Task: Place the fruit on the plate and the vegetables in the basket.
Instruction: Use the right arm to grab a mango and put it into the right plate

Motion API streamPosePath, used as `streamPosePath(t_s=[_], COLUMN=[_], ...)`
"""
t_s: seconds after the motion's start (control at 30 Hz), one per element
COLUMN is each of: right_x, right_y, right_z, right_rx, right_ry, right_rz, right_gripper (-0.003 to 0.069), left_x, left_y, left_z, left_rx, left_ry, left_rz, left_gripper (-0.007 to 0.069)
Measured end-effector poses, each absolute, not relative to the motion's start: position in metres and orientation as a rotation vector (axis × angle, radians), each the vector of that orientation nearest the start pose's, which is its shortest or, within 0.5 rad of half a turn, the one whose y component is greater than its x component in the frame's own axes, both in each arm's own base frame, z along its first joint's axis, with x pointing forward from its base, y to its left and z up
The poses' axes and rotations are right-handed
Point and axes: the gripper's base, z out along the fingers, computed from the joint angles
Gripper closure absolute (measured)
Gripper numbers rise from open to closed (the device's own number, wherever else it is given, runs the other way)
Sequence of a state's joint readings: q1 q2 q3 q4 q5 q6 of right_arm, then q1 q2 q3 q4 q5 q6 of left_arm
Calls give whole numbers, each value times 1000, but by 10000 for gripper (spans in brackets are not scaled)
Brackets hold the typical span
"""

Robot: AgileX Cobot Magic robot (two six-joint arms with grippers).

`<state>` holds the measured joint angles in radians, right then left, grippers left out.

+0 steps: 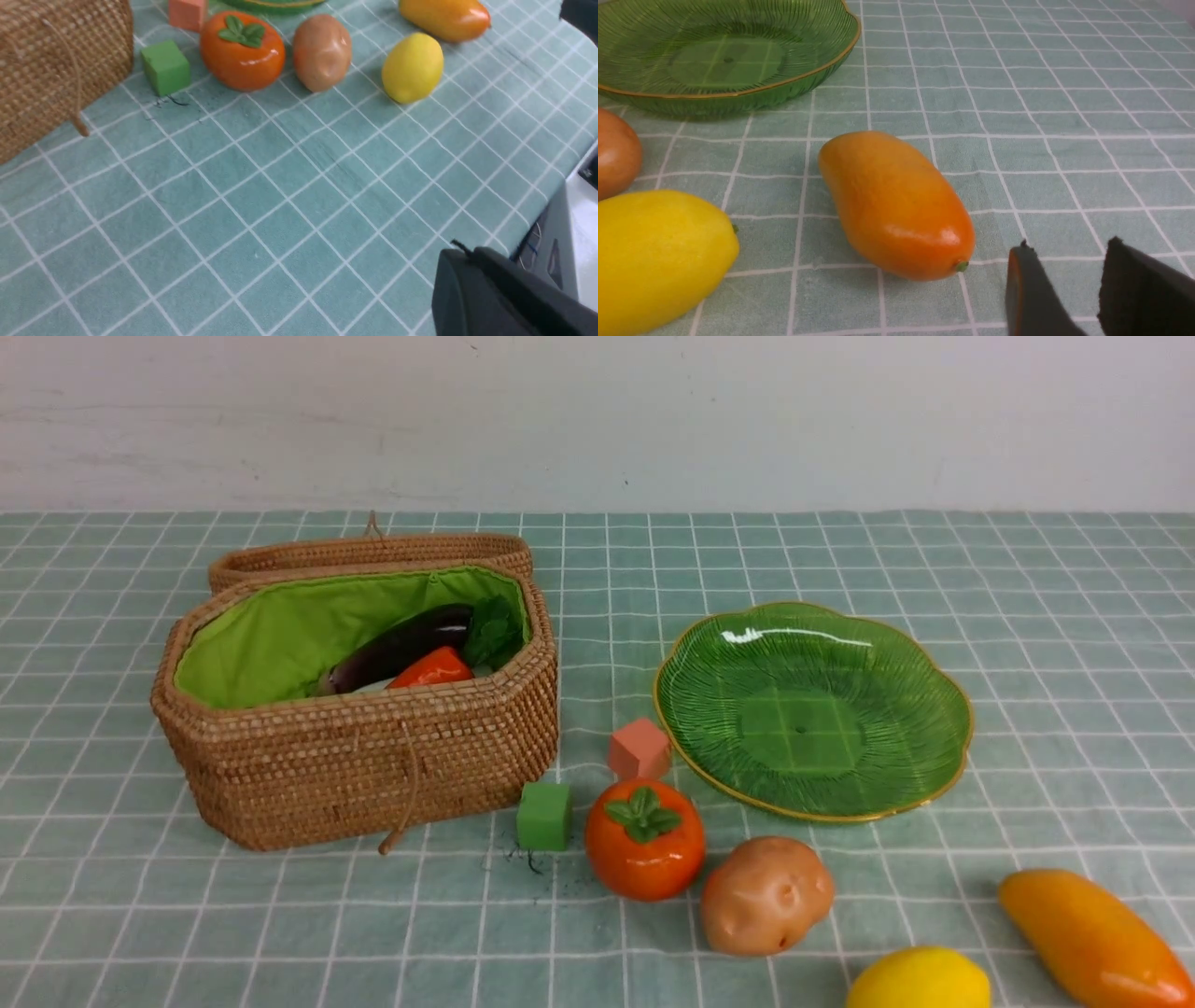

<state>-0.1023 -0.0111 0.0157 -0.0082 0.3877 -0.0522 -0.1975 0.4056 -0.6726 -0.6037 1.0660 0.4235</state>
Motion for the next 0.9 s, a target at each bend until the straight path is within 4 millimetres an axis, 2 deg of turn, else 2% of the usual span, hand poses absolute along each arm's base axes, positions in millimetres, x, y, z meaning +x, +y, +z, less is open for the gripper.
streamPosePath(t_s=[0.33, 0.43, 0.5, 0.53, 0.6, 0.63, 0.67, 0.7, 0.77, 0.8, 0.9], right_x=[52, 52, 52, 52, 52, 52, 52, 52, 52, 52, 52], right_y=[-6, -6, -6, -6, -6, -6, -6, -6, -6, -6, -6], right_z=[174, 174, 174, 174, 174, 174, 174, 174, 174, 174, 174], right_rx=[42, 42, 42, 42, 42, 42, 42, 42, 42, 42, 42], right_ry=[1877, 1877, 1877, 1877, 1877, 1877, 1877, 1877, 1877, 1877, 1877], right_rz=[-114, -114, -114, -114, -114, -114, -114, -114, -114, -114, -114], right_gripper=[417, 417, 417, 417, 417, 417, 417, 417, 417, 417, 417], left_x=[37, 44, 47, 51, 51, 51, 51, 52, 51, 50, 48], left_y=[-51, -45, -43, -39, -35, -28, -28, -21, -15, -13, -8], left_z=[321, 322, 323, 322, 319, 315, 314, 304, 286, 284, 243], left_rx=[611, 596, 553, 452, 361, 224, 223, 98, -10, -23, -61], left_ry=[2103, 2060, 2027, 1971, 1938, 1862, 1851, 1787, 1711, 1697, 1609], left_rz=[-585, -464, -436, -411, -401, -391, -378, -382, -372, -371, -346], left_gripper=[638, 638, 638, 638, 638, 638, 638, 638, 638, 638, 638])
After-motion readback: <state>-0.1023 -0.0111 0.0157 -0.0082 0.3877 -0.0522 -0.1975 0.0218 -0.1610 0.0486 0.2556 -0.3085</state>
